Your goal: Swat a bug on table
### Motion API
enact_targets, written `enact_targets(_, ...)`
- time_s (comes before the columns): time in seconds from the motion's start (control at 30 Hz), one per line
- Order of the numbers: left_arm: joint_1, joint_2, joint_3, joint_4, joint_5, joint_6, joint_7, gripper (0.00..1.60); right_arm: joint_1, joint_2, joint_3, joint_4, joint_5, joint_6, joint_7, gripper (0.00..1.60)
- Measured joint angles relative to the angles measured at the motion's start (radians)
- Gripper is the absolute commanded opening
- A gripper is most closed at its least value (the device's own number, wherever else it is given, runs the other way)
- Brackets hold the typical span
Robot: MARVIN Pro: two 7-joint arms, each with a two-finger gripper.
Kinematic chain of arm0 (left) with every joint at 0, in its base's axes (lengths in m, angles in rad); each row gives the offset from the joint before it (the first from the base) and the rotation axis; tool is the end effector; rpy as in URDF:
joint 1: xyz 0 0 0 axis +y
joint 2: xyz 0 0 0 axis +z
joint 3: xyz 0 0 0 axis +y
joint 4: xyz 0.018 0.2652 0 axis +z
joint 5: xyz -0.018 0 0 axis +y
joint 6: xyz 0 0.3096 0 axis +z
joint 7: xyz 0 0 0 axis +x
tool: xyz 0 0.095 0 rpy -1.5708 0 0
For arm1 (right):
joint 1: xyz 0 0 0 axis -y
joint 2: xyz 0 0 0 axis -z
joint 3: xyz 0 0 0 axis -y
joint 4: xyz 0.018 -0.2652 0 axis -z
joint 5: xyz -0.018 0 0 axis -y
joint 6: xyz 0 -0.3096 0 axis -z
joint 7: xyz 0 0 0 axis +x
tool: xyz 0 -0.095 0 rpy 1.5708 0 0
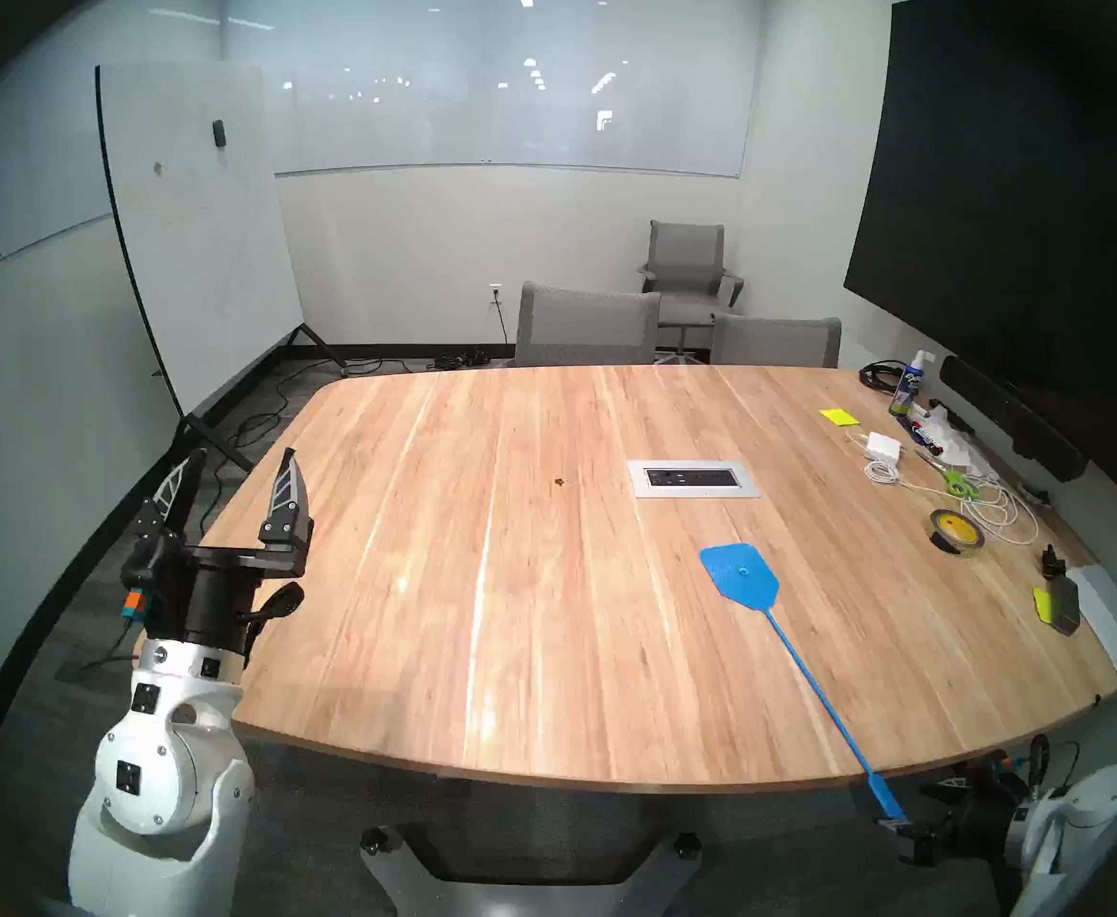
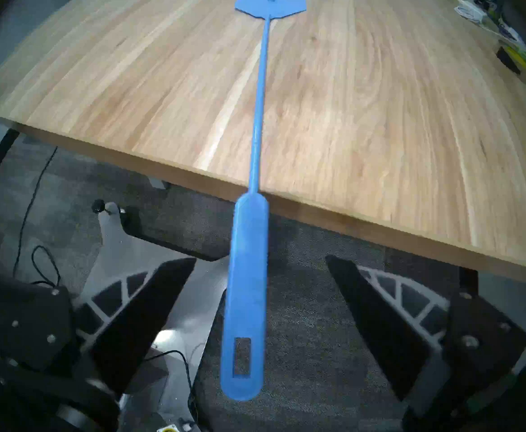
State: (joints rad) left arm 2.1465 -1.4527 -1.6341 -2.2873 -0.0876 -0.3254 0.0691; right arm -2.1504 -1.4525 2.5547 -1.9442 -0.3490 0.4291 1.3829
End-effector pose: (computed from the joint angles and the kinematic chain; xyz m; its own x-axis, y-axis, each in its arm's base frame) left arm 0.2654 0.0280 -0.1612 -0.4520 -0.0311 0.8915 0.0380 -0.9992 -0.0155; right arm 0.1248 -0.2595 -0.2847 0.7599 0.2202 0.6116 0.2973 -0.9544 -0.0256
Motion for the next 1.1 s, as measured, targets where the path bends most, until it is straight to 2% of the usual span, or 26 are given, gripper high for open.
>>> enact_targets(1.1,0.000,0.000,0.000,0.000,0.000,0.000,0.000,1.60,-0.004,-0.018,-0.024,0.017,-0.041,-0.023,0.001,1.60)
